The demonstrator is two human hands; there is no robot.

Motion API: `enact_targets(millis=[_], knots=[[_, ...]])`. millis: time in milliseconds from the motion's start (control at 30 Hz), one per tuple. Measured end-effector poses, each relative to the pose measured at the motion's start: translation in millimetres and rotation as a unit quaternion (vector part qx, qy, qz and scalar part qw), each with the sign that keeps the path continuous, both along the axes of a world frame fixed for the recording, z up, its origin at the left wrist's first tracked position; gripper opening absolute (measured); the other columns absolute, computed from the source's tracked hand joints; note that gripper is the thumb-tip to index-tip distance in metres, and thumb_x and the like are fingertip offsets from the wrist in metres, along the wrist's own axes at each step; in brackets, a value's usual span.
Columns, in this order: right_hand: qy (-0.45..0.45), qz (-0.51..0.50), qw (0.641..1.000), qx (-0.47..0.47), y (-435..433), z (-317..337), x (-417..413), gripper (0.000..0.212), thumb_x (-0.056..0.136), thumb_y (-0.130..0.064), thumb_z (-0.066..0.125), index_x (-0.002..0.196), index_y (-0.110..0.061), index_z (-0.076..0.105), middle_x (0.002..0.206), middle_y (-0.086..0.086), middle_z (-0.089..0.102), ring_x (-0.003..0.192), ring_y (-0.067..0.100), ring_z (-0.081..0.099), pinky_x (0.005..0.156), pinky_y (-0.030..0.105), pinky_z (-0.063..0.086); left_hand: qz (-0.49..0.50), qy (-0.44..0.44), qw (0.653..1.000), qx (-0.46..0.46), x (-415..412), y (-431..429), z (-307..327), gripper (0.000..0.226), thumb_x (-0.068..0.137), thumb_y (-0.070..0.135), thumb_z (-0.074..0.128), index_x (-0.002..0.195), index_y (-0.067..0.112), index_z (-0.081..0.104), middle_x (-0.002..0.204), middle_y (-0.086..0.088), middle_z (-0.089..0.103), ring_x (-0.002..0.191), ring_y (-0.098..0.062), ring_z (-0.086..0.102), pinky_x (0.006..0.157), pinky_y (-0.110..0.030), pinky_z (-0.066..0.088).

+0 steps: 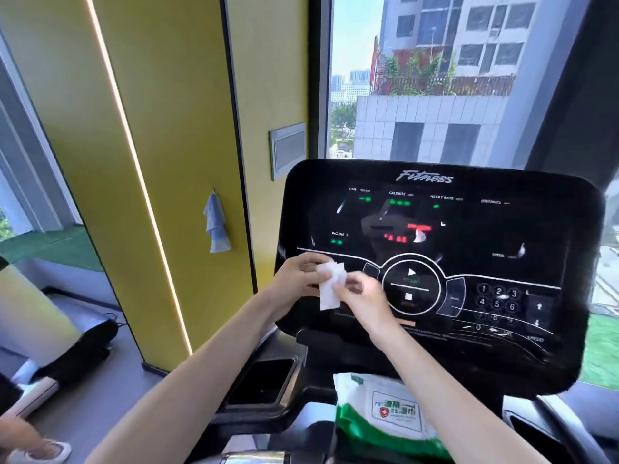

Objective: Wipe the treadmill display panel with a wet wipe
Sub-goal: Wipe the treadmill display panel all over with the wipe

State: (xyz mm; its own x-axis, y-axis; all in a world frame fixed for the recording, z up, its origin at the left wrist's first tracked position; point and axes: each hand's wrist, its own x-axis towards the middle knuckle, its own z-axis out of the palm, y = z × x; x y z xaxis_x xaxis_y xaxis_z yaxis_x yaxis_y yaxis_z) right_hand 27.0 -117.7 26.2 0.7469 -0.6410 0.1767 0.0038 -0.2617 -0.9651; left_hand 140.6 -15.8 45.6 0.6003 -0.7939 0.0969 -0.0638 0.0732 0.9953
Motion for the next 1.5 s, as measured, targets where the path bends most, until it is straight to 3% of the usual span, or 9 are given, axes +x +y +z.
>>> enact_targets(millis=[133, 300, 500, 767, 900, 1067, 1200, 1367, 1500], knots=[[-0.041, -0.046, 0.997, 0.044, -13, 18, 1, 0.007, 0.081, -0.005, 0.067, 0.077, -0.008, 0.063, 0.067, 0.004, 0.066, 0.057, 0.008, 0.061, 0.053, 0.017, 0.046, 0.029, 0.102, 0.993, -0.043, -16, -12, 2, 0.013, 0.086, 0.005, 0.062, 0.099, 0.008, 0.064, 0.088, -0.008, 0.068, 0.081, -0.018, 0.066, 0.078, -0.037, 0.054], [-0.021, -0.067, 0.995, -0.069, -25, 28, 6, 0.007, 0.087, -0.013, 0.059, 0.087, -0.017, 0.065, 0.083, 0.002, 0.070, 0.080, 0.016, 0.065, 0.077, 0.029, 0.051, 0.158, 0.131, 0.978, -0.045, -9, -28, 20, 0.009, 0.084, 0.002, 0.062, 0.092, 0.006, 0.065, 0.091, -0.014, 0.068, 0.073, -0.022, 0.065, 0.065, -0.031, 0.054], [0.064, -0.144, 0.867, -0.473, -56, 38, -6, 0.038, 0.080, -0.002, 0.061, 0.118, -0.006, 0.062, 0.129, 0.011, 0.058, 0.120, 0.025, 0.053, 0.101, 0.035, 0.040, 0.432, -0.275, 0.859, 0.009, 33, -43, 83, 0.015, 0.091, 0.022, 0.057, 0.092, 0.007, 0.062, 0.086, -0.002, 0.059, 0.078, -0.021, 0.057, 0.066, -0.027, 0.040], [0.137, -0.120, 0.754, -0.631, -84, 26, -14, 0.067, 0.060, 0.009, 0.070, 0.125, 0.002, 0.055, 0.133, 0.019, 0.052, 0.128, 0.026, 0.045, 0.107, 0.044, 0.034, 0.270, -0.537, 0.798, 0.038, 11, -105, 41, 0.010, 0.091, 0.009, 0.054, 0.100, 0.004, 0.057, 0.092, -0.010, 0.057, 0.078, -0.028, 0.058, 0.059, -0.038, 0.048], [0.138, -0.092, 0.733, -0.660, -91, 23, -14, 0.069, 0.060, 0.008, 0.067, 0.127, 0.006, 0.052, 0.134, 0.023, 0.049, 0.127, 0.031, 0.047, 0.101, 0.046, 0.042, 0.418, -0.381, 0.824, 0.034, 32, -99, 51, 0.013, 0.095, 0.012, 0.049, 0.098, 0.003, 0.058, 0.095, -0.009, 0.056, 0.079, -0.023, 0.055, 0.066, -0.029, 0.041], [0.145, -0.082, 0.736, -0.657, -88, 20, -13, 0.070, 0.060, 0.004, 0.068, 0.127, 0.009, 0.050, 0.135, 0.026, 0.047, 0.127, 0.035, 0.046, 0.100, 0.048, 0.043, 0.258, -0.580, 0.773, 0.015, 20, -103, 39, 0.006, 0.092, 0.006, 0.054, 0.090, 0.004, 0.058, 0.084, -0.008, 0.053, 0.068, -0.022, 0.052, 0.051, -0.034, 0.045], [0.132, -0.092, 0.734, -0.659, -89, 18, -12, 0.067, 0.063, 0.008, 0.061, 0.128, 0.008, 0.049, 0.136, 0.026, 0.046, 0.128, 0.035, 0.044, 0.102, 0.048, 0.041, 0.444, -0.395, 0.803, 0.047, 46, -93, 48, 0.011, 0.094, 0.007, 0.049, 0.099, 0.001, 0.057, 0.102, -0.011, 0.051, 0.074, -0.020, 0.051, 0.062, -0.032, 0.042], [0.117, -0.114, 0.722, -0.672, -90, 13, -9, 0.057, 0.078, 0.004, 0.021, 0.129, 0.009, 0.047, 0.137, 0.026, 0.045, 0.129, 0.034, 0.043, 0.106, 0.047, 0.036, 0.241, -0.611, 0.754, 0.032, 25, -90, 22, 0.027, 0.087, -0.007, 0.052, 0.110, 0.006, 0.055, 0.093, -0.007, 0.049, 0.075, -0.019, 0.050, 0.052, -0.035, 0.050], [0.118, -0.118, 0.727, -0.666, -85, 11, -8, 0.058, 0.072, 0.006, 0.053, 0.130, 0.010, 0.046, 0.137, 0.027, 0.044, 0.129, 0.036, 0.042, 0.105, 0.048, 0.037, 0.398, -0.470, 0.787, 0.035, 45, -79, 32, 0.042, 0.086, -0.010, 0.053, 0.122, 0.010, 0.053, 0.098, -0.009, 0.054, 0.076, -0.017, 0.050, 0.067, -0.032, 0.050]])
